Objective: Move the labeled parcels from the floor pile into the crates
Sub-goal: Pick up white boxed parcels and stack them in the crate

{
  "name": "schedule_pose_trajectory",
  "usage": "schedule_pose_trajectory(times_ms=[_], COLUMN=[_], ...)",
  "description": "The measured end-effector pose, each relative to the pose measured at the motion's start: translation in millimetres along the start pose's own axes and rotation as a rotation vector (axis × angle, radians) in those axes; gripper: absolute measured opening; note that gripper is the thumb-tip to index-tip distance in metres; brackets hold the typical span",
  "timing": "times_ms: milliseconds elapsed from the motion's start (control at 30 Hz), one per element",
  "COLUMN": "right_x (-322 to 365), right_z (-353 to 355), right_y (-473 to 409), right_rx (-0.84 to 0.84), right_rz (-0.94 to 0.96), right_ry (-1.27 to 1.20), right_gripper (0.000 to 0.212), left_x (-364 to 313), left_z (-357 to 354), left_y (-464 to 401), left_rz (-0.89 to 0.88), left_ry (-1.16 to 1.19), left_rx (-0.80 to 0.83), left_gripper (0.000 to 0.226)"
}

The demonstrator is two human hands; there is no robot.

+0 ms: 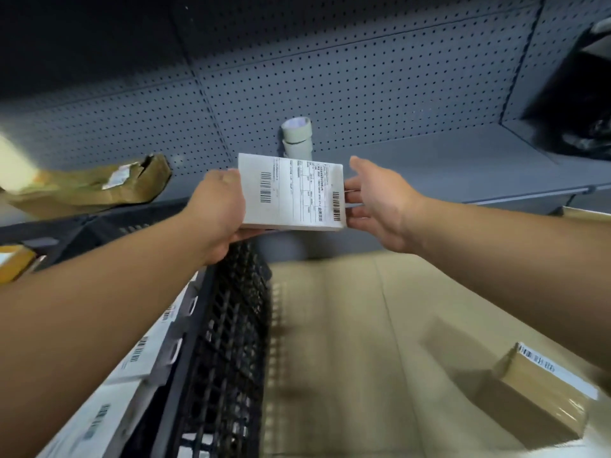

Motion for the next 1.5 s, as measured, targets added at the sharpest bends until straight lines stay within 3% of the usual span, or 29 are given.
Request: schedule_pose_trajectory(times_ms=[267,433,567,700,1167,1400,1500], right_x=[-10,-15,-18,-23,-69,-107,-122], right_z=[-81,-123,-160,-198,-291,-328,-337], right_y=[9,11,19,28,55,68,77], right_rx=[0.223,0.283,0.322,0.309,0.427,0.467,0.458], right_rz=[0.02,-0.031,-0.055,-0.051,-0.323,-0.474,-0.531], right_ry=[-0.02,-0.007,0.036,0.129,0.271,0.337,0.373], right_gripper=[0.042,0.042,0.034,0.031,0.024,0.031,0.022], left_x=[9,14,18,32,90,110,119], left_z=[95,144,181,214,299,327,329], left_y=[-22,-23,-23,-24,23,49,56], left_rz=[0.054,0.022,-0.003,0.091,0.42,0.647,0.694], left_ry=[-0.045,-0.167,-0.233,-0.301,-0.458,-0.492,-0.596], left_rx=[-0.101,-0.018,0.029,0.046,0.224,0.377,0.401], left_gripper=[0.02,0.043,0.028,0.033,0.054,0.043,0.042])
Point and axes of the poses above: each hand's wrist, its own y-axis away from the middle knuckle, its own z-axis out of the back of the hand, x = y × z, the point moved 2 cm from there along -y, towards the middle knuckle, and after that the axes turned 11 degrees about -z, right-handed, at the moved point
